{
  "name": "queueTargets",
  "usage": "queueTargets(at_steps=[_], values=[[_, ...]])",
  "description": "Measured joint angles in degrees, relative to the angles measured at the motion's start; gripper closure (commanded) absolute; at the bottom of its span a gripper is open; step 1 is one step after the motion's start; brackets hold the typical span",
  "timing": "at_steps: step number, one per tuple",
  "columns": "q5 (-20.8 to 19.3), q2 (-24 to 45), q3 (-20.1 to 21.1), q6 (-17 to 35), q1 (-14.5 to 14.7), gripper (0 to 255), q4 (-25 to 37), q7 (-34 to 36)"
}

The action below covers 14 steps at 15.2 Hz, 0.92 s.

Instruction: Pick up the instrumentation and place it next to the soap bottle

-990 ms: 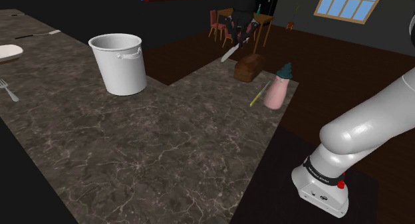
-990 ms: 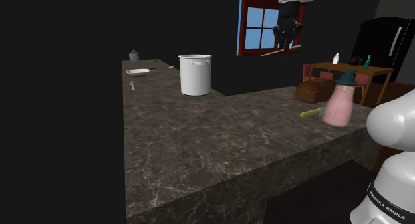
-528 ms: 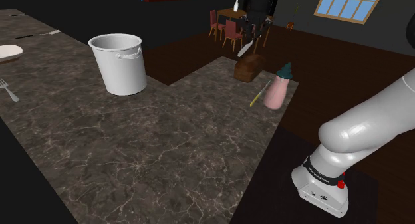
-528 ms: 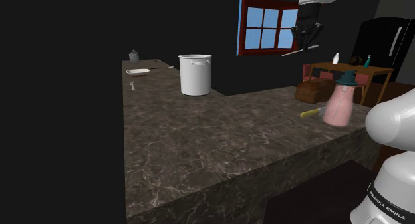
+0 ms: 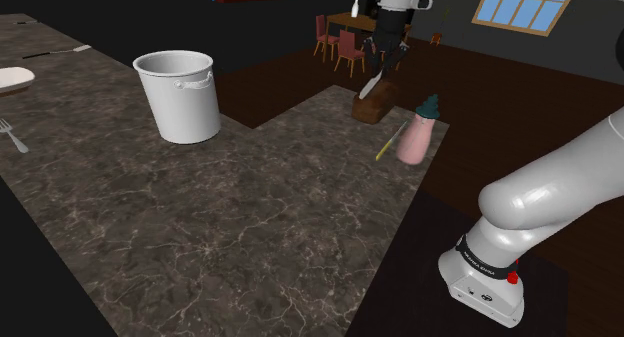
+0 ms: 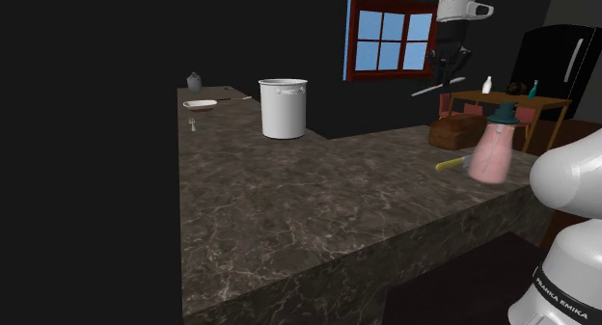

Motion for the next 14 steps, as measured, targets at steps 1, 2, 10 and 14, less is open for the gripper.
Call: queueTargets(at_steps=[1,2,10,14], values=[[0.1,-0.3,0.0,0.8,0.0,255,-1.1,-0.1],[0.1,-0.1,0.1,1.5,0.1,255,-1.7,0.0],[0.3,-0.3,0.3,7.5,0.2,255,-7.8,0.0],[0.3,-0.1,0.5,10.8,0.3,255,-11.0,0.0]])
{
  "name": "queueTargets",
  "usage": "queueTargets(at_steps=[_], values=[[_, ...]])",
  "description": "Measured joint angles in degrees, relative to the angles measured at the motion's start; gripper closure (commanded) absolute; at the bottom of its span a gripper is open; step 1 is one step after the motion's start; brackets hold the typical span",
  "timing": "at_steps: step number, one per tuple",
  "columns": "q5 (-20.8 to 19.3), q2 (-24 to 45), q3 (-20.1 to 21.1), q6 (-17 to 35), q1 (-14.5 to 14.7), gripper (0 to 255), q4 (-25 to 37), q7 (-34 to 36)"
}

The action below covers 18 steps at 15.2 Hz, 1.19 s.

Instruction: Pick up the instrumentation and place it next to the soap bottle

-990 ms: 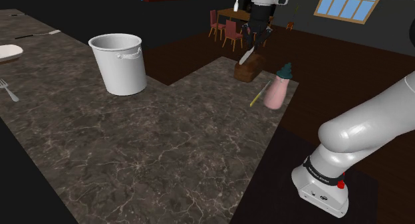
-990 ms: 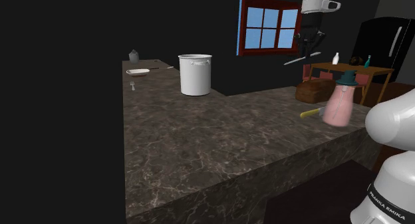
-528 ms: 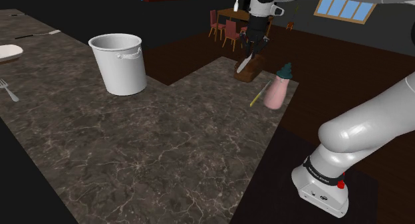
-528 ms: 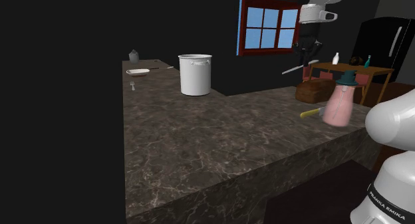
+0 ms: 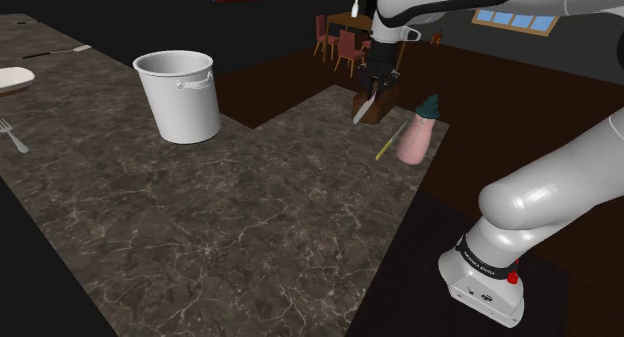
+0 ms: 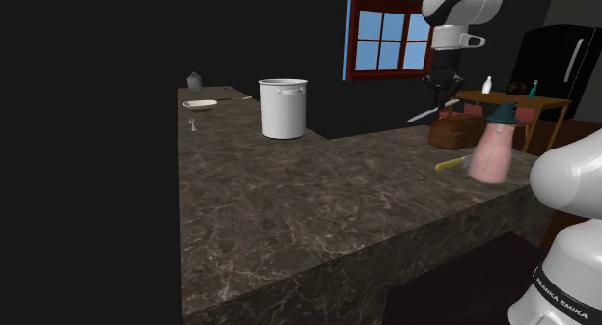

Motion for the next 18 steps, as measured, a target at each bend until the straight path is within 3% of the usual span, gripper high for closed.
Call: queueTargets(at_steps=[18], values=[[-0.5,3.0,1.0,13.9,0.2,255,-11.0,0.8]])
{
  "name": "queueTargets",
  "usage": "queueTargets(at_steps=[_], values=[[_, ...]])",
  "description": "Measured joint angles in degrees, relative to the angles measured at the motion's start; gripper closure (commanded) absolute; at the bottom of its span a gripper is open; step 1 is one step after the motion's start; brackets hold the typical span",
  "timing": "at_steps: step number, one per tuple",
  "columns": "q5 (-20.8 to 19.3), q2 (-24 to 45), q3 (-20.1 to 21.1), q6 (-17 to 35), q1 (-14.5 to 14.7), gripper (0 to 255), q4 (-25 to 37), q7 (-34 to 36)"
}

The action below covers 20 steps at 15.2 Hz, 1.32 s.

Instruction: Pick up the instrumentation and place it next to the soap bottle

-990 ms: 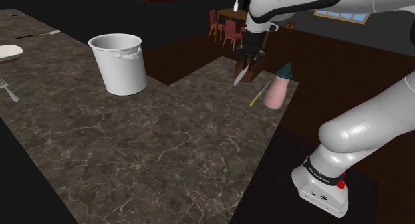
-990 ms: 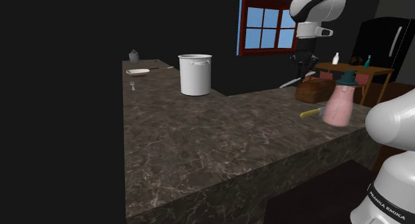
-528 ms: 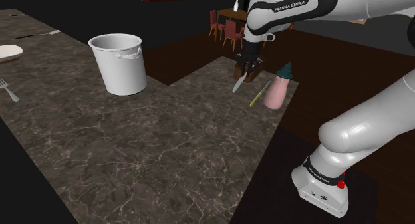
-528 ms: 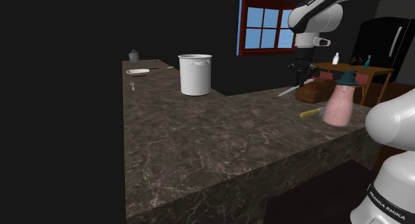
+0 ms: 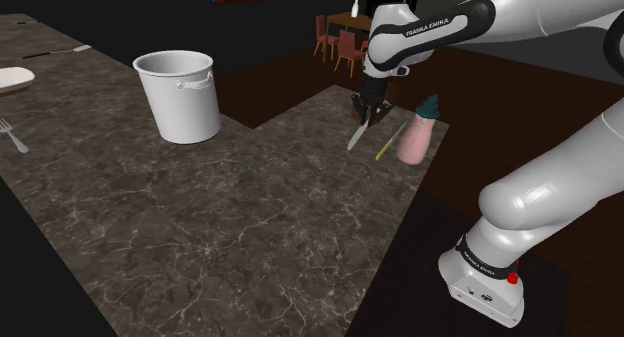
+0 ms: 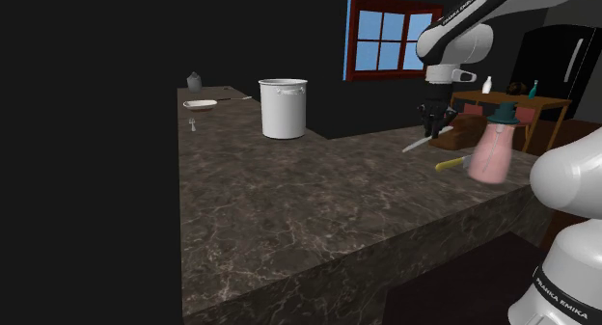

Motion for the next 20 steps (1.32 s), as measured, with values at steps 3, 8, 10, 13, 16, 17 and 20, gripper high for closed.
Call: queueTargets(at_steps=[3,8,10,13,16,17,20], values=[[-0.3,1.1,0.3,2.5,0.0,255,-1.4,0.4],[-0.9,3.0,0.6,6.4,0.0,255,-3.6,0.9],[-1.2,3.8,0.7,8.1,0.0,255,-4.4,1.2],[-1.7,5.1,0.9,10.4,-0.1,255,-5.6,1.6],[-2.1,6.2,1.0,12.1,-0.1,255,-6.2,2.0],[-2.2,6.4,1.0,12.3,-0.1,255,-6.2,2.1],[-2.3,6.5,1.0,12.5,-0.1,255,-6.3,2.1]])
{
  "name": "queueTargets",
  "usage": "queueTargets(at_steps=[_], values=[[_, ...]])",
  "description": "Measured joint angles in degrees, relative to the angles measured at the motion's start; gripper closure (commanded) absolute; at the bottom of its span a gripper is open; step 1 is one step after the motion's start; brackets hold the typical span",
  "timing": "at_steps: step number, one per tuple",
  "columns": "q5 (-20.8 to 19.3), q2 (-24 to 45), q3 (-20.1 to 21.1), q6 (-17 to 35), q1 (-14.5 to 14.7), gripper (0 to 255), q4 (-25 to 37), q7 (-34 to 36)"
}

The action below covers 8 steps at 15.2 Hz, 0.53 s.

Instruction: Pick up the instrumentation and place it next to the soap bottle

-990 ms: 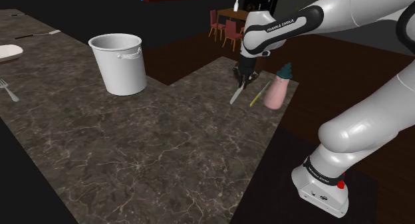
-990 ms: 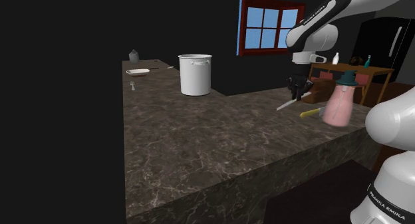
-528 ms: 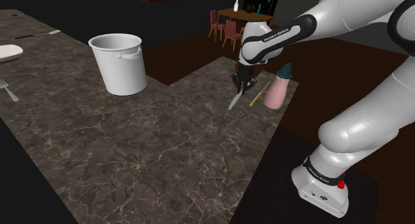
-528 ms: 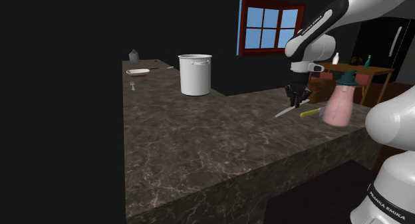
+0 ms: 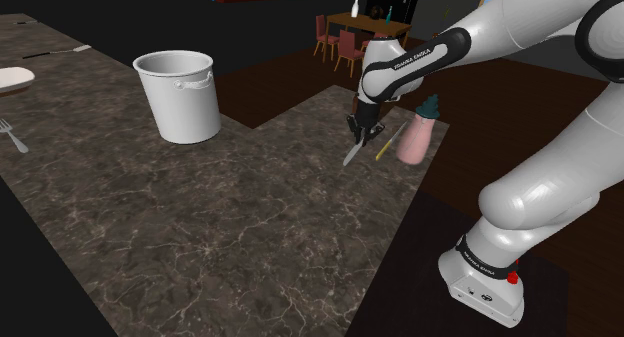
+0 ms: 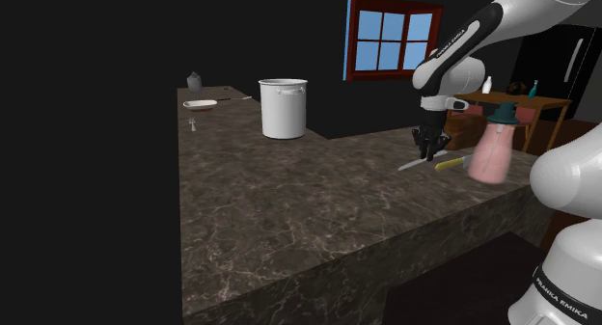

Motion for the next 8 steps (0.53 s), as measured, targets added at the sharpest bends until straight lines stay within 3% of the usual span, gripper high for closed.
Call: queueTargets(at_steps=[1,2,8], values=[[0.0,0.0,0.0,0.0,0.0,255,0.0,0.0],[0.0,0.0,0.0,0.0,0.0,0,0.0,0.0],[0.0,0.0,0.0,0.0,0.0,0,0.0,0.0]])
